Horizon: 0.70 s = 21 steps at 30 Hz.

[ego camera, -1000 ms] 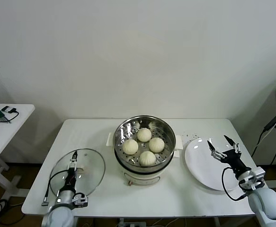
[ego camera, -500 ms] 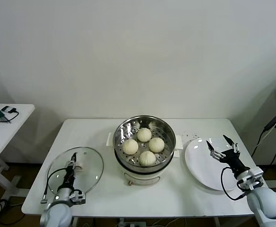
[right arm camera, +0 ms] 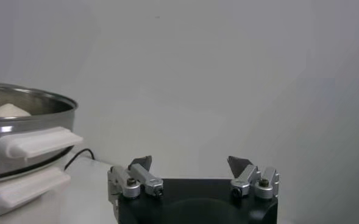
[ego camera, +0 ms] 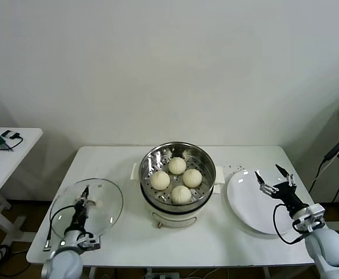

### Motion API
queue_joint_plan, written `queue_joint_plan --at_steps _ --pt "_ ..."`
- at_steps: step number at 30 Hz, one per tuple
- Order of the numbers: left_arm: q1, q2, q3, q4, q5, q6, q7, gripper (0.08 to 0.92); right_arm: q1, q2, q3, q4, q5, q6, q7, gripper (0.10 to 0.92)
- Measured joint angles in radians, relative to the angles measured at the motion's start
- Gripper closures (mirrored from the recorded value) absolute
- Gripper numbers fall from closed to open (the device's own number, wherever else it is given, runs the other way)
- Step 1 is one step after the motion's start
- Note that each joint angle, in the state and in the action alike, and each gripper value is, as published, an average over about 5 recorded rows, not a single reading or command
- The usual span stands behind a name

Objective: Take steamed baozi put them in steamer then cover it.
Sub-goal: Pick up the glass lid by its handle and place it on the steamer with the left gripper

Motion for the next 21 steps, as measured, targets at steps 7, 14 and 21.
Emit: queue_joint_plan --at_steps 7,14,21 --pt "0.077 0.039 -0.010 -0.157 -0.044 0.074 0.010 0.845 0.010 -0.006 -0.001 -0.012 -0.003 0.004 -0.002 0.203" --pt "0.145 0.101 0.006 -0.349 -0.079 0.211 0.027 0.845 0.027 -0.015 -0.010 -0.029 -0.016 0.008 -0.005 0.203" --pt "0.141 0.194 0.094 -0.484 -0.130 0.360 0.039 0.845 0.051 -0.017 -0.029 -0.053 -0.035 0.010 0.000 0.203"
